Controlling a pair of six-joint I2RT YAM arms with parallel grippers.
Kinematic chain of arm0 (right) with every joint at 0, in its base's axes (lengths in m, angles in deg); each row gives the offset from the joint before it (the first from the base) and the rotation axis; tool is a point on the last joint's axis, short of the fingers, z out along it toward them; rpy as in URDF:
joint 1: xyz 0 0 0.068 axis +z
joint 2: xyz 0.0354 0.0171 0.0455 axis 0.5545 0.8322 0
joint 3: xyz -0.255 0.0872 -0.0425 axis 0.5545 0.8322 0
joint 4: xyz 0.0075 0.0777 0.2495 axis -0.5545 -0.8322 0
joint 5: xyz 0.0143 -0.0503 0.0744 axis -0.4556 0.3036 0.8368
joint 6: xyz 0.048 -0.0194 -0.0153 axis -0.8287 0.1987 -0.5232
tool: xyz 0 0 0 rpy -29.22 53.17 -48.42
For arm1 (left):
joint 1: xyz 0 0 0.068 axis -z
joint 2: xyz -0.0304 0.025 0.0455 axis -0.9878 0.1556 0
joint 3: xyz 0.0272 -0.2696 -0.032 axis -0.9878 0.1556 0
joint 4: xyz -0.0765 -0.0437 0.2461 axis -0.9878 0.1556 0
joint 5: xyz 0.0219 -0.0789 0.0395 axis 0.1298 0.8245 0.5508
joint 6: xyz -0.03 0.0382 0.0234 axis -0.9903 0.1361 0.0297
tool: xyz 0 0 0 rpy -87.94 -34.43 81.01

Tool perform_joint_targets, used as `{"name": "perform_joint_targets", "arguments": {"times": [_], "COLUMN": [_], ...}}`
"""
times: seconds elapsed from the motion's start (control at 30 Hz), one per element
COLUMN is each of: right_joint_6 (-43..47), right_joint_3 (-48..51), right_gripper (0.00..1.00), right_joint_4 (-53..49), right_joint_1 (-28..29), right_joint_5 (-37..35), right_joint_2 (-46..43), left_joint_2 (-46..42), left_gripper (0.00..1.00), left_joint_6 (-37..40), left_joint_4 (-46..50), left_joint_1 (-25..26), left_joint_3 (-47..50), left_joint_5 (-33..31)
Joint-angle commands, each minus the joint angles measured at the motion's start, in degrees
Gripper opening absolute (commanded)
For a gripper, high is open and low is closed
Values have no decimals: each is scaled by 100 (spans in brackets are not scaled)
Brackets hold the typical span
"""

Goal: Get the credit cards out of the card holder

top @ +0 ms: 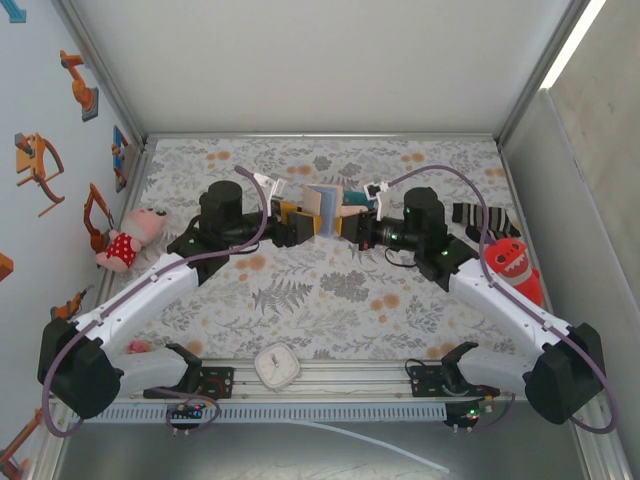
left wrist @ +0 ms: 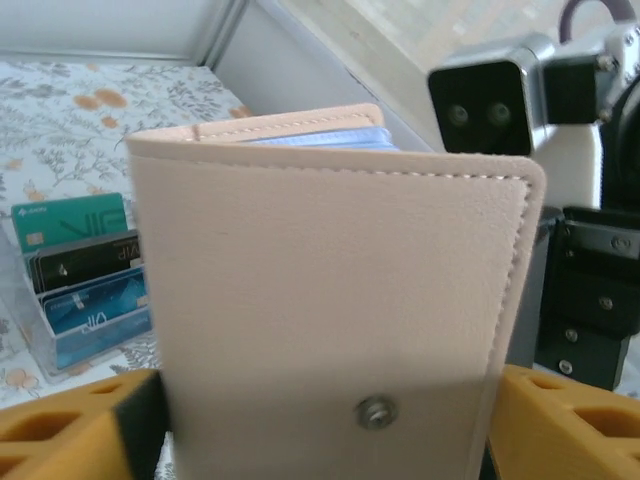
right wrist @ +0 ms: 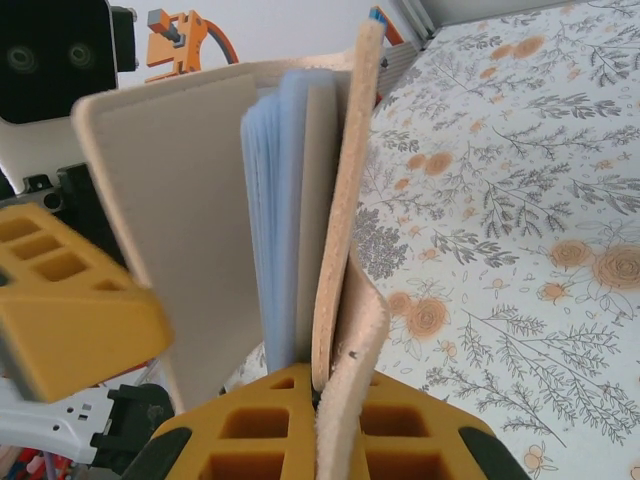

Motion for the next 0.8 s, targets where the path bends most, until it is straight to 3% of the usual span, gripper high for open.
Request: {"name": "perform_joint_targets", "arguments": {"times": [0.0,0.13,0.27,0.43,0.63,0.77], "right_joint_6": [72,95,95,68,53,41], "right_joint_3": [-187,-213,-257,-325,-346,-345], "right_gripper": [0,0,0,0,0,0], "right_joint_4": [141,80,61,78,114,136], "right_joint_1": [34,34,26,41,43,55], "right_joint_5": [-109,-171,-182,-147,-133,-105], "right_joint_2": [-133,-180,-149,-103,-85,-59], "left_joint_2": [-113,-236,-272,-175,-140,-178], "left_gripper": [64,64,73,68,32,27], "left_joint_6": [250,315,297,263,254,259], "left_joint_4": [312,515,517,441,309,305], "left_joint_1": [59,66,62,76,81,86], "left_joint_3": [-196,-161,-133,-160,-143,-142], "left_joint_5": [-250,-549,-606,-559,-587,-644]}}
